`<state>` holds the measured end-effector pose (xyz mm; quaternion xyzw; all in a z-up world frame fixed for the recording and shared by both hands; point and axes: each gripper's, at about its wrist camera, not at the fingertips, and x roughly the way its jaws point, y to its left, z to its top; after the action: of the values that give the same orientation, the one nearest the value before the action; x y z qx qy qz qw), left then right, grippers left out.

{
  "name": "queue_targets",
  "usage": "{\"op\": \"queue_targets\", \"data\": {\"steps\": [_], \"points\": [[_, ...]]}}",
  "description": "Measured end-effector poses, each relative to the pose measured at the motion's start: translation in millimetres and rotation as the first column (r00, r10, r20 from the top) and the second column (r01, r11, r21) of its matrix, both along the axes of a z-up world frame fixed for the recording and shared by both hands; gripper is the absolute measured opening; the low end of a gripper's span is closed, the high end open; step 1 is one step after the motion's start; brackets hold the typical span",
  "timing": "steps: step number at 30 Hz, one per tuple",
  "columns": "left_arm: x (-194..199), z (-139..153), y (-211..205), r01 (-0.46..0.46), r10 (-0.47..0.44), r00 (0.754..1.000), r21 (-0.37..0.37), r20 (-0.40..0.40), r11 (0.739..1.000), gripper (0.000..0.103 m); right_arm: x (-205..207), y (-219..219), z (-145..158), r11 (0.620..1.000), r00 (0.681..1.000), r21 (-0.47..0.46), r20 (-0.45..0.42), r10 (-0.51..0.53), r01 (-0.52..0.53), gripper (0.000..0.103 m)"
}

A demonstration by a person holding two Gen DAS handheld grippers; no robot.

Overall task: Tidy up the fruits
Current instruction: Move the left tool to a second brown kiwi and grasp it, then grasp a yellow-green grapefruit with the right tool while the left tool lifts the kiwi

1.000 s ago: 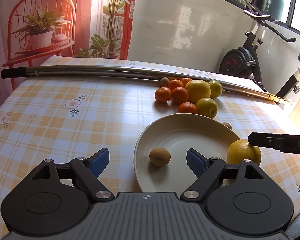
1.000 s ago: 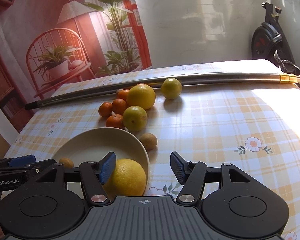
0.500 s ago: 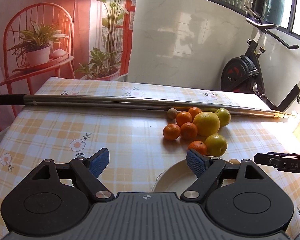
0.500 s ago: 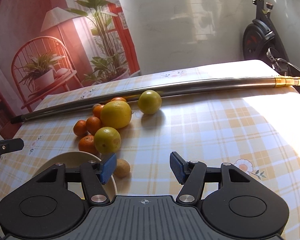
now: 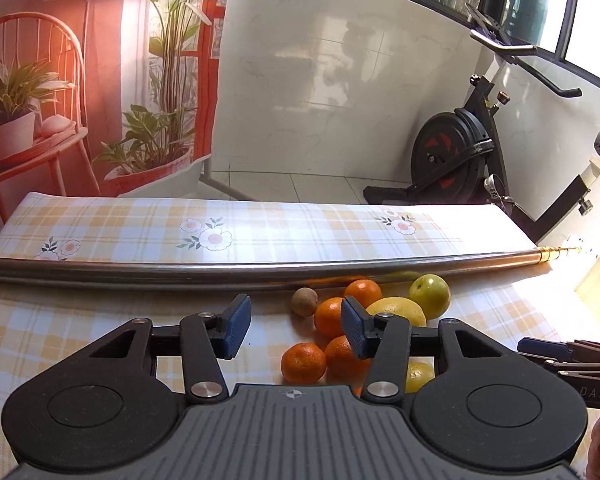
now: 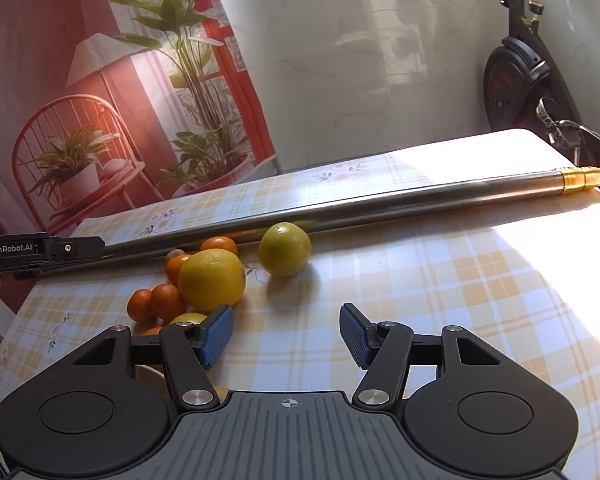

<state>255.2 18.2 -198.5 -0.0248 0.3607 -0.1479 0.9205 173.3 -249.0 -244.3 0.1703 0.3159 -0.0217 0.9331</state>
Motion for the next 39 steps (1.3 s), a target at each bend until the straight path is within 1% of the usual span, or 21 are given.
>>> {"op": "queue_targets", "data": {"steps": [3,5,8,15,17,20,21,22,23,27,30,34,39], "points": [[29.5,-12.4,-2.2,-0.031,0.027,0.997,-0.053,-0.076,0.998,0.045,6.2,-5.5,-3.4,1.000,1.000,0.014,-0.006,-0.011,0.011,0.056],[46.6,-21.4,-3.0,-0.049,0.038,0.992,-0.086,-0.120,0.995,0.040,9.8,-8.5,-5.9,1.000,1.000,0.021,-0.012,-0.017,0.017,0.056],[65.4,-35.0,-7.2,-0.064,0.046,0.985,-0.103,-0.169,0.993,0.039,14.7,-12.8,-10.1,0.999,0.999,0.023,-0.024,-0.022,0.023,0.056],[86.8,-55.7,-9.1,-0.077,0.047,0.969,-0.116,-0.243,0.990,0.039,22.5,-18.2,-18.0,0.999,0.998,0.024,-0.050,-0.036,0.038,0.056],[88.9,-60.3,-8.9,-0.084,0.053,0.965,-0.113,-0.257,0.990,0.038,24.8,-18.6,-20.0,0.999,0.998,0.027,-0.056,-0.037,0.039,0.056],[90.3,-66.0,-6.4,-0.092,0.053,0.960,-0.131,-0.277,0.987,0.035,27.3,-18.2,-21.6,0.999,0.997,0.030,-0.062,-0.036,0.038,0.056],[90.2,-67.4,-6.1,-0.092,0.052,0.959,-0.133,-0.278,0.987,0.034,28.0,-17.9,-22.2,0.999,0.997,0.030,-0.064,-0.037,0.039,0.056],[89.9,-68.6,-6.4,-0.090,0.050,0.959,-0.129,-0.279,0.988,0.028,28.7,-17.7,-22.8,0.999,0.997,0.030,-0.066,-0.037,0.039,0.056],[89.5,-69.9,-6.8,-0.087,0.049,0.960,-0.128,-0.275,0.988,0.026,29.7,-18.3,-22.9,0.999,0.997,0.031,-0.069,-0.037,0.039,0.056],[84.7,-67.5,-4.8,-0.091,0.060,0.966,-0.115,-0.251,0.989,0.026,33.4,-17.2,-22.3,0.999,0.997,0.019,-0.071,-0.033,0.034,0.056],[79.0,-57.8,-3.5,-0.078,0.052,0.974,-0.113,-0.218,0.990,0.026,36.6,-15.2,-21.5,1.000,0.998,-0.007,-0.054,-0.021,0.021,0.056],[59.0,-39.5,-1.5,-0.051,0.037,0.988,-0.090,-0.150,0.995,0.026,44.8,-12.6,-19.8,0.999,1.000,-0.044,-0.005,0.002,-0.002,0.056],[32.9,-24.2,1.5,-0.045,0.039,0.996,-0.074,-0.075,0.996,0.026,65.4,-8.4,-16.7,0.999,0.999,-0.044,0.035,0.006,-0.004,0.056]]}}
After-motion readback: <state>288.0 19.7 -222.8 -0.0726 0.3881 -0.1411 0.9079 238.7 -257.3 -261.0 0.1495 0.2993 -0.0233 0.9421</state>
